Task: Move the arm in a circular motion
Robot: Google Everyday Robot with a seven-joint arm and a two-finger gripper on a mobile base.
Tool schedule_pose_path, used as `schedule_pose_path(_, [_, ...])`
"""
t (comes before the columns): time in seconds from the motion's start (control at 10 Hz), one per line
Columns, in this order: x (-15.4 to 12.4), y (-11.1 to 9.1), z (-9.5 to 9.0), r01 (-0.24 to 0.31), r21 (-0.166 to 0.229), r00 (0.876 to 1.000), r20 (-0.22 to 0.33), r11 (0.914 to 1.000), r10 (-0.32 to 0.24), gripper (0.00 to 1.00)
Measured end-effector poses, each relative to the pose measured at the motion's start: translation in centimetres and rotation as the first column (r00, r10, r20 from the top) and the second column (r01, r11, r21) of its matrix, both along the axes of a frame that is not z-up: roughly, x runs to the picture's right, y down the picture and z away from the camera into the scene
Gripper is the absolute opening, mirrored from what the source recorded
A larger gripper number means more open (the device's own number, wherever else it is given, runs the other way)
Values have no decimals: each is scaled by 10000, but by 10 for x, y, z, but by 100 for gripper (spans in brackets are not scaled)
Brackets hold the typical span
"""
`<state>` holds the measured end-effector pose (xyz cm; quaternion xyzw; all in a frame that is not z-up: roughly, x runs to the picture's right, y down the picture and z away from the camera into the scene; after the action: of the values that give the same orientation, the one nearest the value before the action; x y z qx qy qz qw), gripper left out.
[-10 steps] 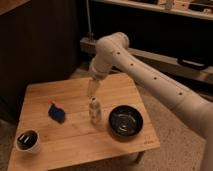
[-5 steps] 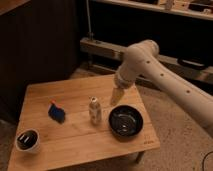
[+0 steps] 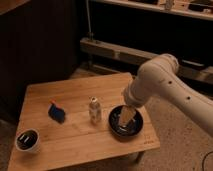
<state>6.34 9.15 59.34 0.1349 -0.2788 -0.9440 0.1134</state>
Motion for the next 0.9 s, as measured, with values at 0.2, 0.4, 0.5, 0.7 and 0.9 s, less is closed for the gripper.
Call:
schedule_pose_path(0.2, [-45,17,-23,631,106,9954,714,9980,-637,80])
schedule_pose_path(0.4, [-93,21,-34,1187,261,9828,1396,9926,-1212,80])
schedule_pose_path(0.5, [-129,22,-40,1580,414,9683,1891,9866,-1630,80])
schedule_pose_path(0.7, [-183,21,-47,2144,722,9390,2592,9741,-2259,80])
schedule_pose_path(0.9, [-236,10,-46,2631,1128,9051,3149,9582,-2856,80])
